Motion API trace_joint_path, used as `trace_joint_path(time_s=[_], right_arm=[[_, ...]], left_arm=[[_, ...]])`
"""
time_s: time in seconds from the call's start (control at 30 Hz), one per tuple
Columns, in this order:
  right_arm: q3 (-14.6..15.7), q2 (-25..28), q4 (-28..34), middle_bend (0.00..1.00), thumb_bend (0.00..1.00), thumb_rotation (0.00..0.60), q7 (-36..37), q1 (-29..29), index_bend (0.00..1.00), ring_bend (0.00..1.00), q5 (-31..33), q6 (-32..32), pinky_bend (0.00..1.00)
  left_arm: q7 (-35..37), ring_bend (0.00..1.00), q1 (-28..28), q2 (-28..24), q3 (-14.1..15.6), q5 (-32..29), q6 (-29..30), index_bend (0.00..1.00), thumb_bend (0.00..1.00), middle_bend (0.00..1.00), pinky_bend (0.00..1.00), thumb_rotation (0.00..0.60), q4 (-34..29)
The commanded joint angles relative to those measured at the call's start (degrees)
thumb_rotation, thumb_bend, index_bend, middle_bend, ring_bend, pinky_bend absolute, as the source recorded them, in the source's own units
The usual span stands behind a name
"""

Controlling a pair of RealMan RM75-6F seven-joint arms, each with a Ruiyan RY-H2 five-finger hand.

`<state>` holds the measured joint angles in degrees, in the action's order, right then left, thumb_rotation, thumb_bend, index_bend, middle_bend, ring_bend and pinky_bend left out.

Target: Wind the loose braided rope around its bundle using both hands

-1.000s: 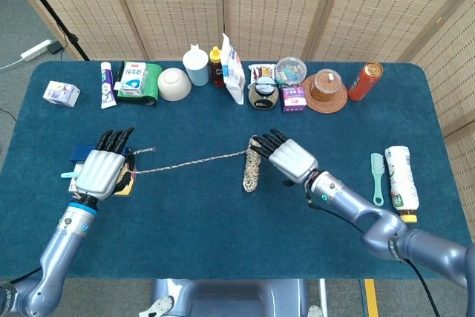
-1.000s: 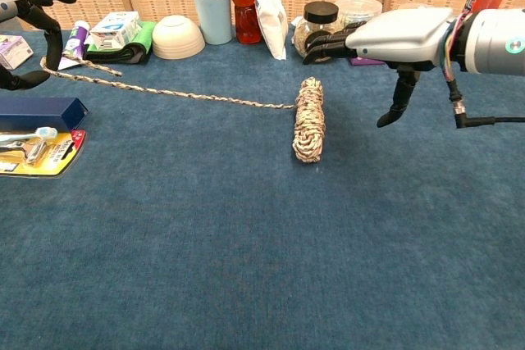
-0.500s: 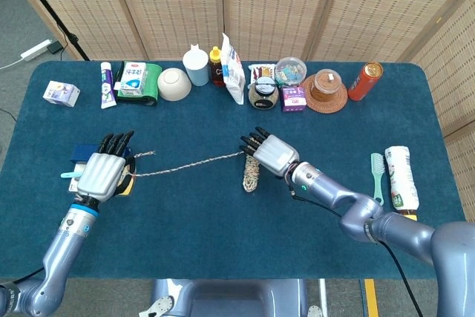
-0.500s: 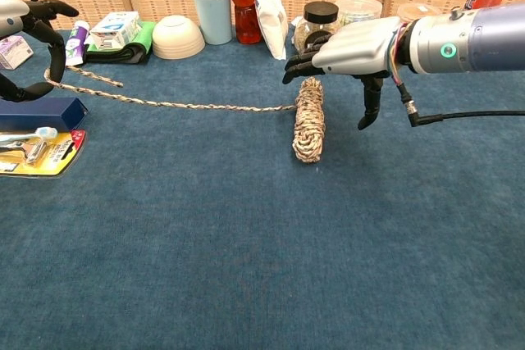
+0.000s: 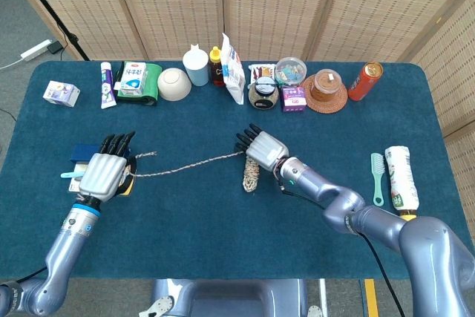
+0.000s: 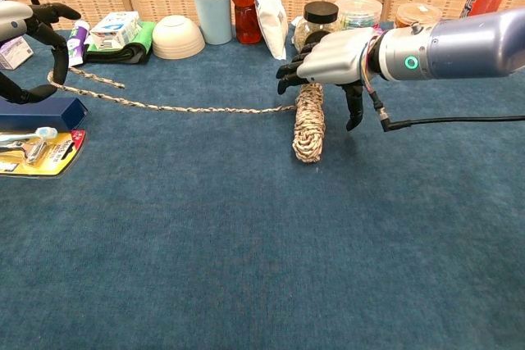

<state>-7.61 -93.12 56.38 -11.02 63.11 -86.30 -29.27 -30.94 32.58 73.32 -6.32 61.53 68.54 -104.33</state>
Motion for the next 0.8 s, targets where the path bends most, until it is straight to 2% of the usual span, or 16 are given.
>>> trace_joint_path(time_s=[0.03, 0.17, 0.27, 0.37, 0.53, 0.8], right_arm=[[0.55, -1.13, -1.31, 0.0, 0.03, 0.6, 0.18, 0.26, 0.25, 0.0, 0.52, -0.12, 0.0], [1.16, -2.27, -2.55, 0.02, 0.21, 0.6, 1.02, 0.26, 0.35, 0.0, 0.77, -0.48, 0.0], [1.38, -2.66, -2.82, 0.09, 0.3, 0.6, 2.2, 0.12, 0.4, 0.0, 0.89, -0.94, 0.05], [1.72, -2.77, -2.88, 0.19, 0.33, 0.6, 3.83, -0.08, 0.42, 0.08, 0.83, -1.63, 0.18], [2.39, -2.29, -2.42, 0.34, 0.37, 0.6, 6.75, -0.61, 0.44, 0.28, 0.42, -2.96, 0.42], [2.87, -0.62, -0.37, 0.41, 0.46, 0.6, 9.86, -1.51, 0.38, 0.5, 0.61, -4.61, 0.77]], left_arm=[[-0.01, 0.0, 0.0, -0.07, -0.07, -0.11, -0.02, 0.59, 0.41, 0.0, 0.0, 0.6, -0.05], [0.04, 0.0, -0.01, -0.14, -0.2, -0.38, -0.07, 0.59, 0.41, 0.0, 0.0, 0.6, 0.02], [0.03, 0.0, -0.04, -0.18, -0.22, -0.39, -0.04, 0.59, 0.41, 0.0, 0.0, 0.6, 0.03], [0.18, 0.0, -0.07, -0.23, -0.27, -0.48, -0.09, 0.59, 0.41, 0.0, 0.0, 0.6, 0.06], [0.35, 0.0, -0.04, -0.28, -0.41, -0.57, -0.16, 0.59, 0.41, 0.0, 0.0, 0.6, 0.09], [0.42, 0.0, 0.03, -0.31, -0.67, -0.46, 0.0, 0.59, 0.41, 0.0, 0.0, 0.6, -0.2]])
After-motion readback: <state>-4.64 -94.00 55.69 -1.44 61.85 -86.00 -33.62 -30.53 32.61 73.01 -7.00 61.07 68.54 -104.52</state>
